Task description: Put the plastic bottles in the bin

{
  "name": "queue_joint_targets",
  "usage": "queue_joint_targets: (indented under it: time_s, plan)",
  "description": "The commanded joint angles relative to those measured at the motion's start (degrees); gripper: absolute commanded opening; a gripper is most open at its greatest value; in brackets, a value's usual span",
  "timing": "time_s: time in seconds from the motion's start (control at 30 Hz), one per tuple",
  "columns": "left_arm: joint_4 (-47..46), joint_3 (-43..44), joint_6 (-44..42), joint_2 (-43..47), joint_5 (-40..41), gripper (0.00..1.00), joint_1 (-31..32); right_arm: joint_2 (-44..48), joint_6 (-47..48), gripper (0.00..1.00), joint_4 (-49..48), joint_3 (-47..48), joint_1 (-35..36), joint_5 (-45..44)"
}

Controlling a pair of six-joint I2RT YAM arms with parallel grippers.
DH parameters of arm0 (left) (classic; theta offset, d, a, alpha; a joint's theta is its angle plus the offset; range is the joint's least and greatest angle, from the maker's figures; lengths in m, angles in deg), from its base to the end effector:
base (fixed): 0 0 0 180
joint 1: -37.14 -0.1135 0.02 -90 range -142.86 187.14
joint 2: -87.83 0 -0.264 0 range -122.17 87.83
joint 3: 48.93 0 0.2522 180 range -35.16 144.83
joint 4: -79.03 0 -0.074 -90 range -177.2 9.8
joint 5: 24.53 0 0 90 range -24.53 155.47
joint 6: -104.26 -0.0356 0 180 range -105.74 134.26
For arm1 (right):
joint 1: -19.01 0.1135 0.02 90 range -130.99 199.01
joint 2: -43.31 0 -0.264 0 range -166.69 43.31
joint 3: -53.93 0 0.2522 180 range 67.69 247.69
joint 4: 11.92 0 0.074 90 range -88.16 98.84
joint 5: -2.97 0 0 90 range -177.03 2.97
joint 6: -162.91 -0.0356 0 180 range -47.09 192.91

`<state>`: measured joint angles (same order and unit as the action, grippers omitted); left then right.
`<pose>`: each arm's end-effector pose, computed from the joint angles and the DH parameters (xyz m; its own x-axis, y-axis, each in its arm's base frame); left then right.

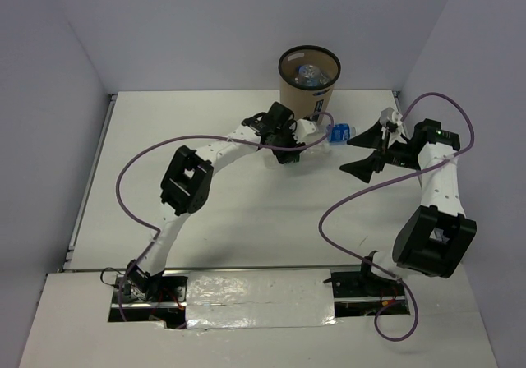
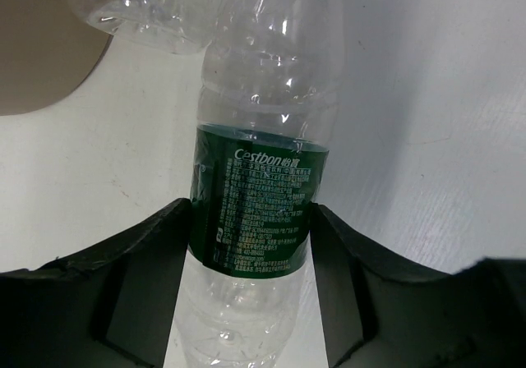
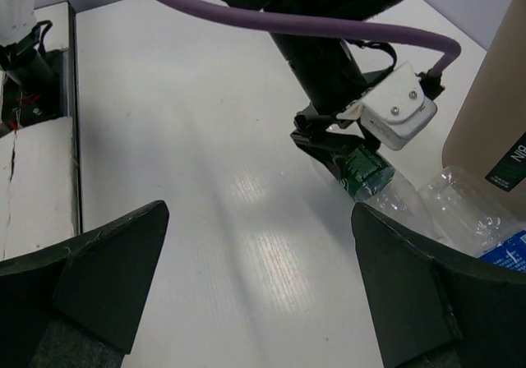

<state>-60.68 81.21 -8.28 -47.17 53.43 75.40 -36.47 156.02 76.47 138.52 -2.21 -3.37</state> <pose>0.4153 -0.3369 0.2017 -0.2377 0.6649 -0.7081 0.8794 0.4569 0.1338 0.2302 -0.0514 0.3170 -0.0480 -0.0990 -0.9939 -0.9273 0.3743 0.0075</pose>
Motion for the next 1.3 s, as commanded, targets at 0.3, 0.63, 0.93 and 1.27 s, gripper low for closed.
queue_joint_targets:
  time_s: [0.3,0.63,0.93,1.27]
  plan:
    - [9.2,-1.0,2.6,2.2,-3.0,0.23,-0.3,1.6,1.8,0.98,8.0,2.7,-0.4,-2.5]
    - [5.5,-8.9,11.7,18.9,-10.2,0.00,-0.3,1.1,-0.9,0.97,7.3,3.8,-0.1,-2.4]
    - [-12.4,-32.6,26.2,40.8,-15.5,0.00,-0.4,5.8,-32.8,0.94,-21.8,0.6,4.8,-7.7]
    - [-31.9,-51.8,35.5,59.9,-11.2,0.00,-0.6,24.1,-89.9,1.00,-72.6,-15.3,14.3,-22.1]
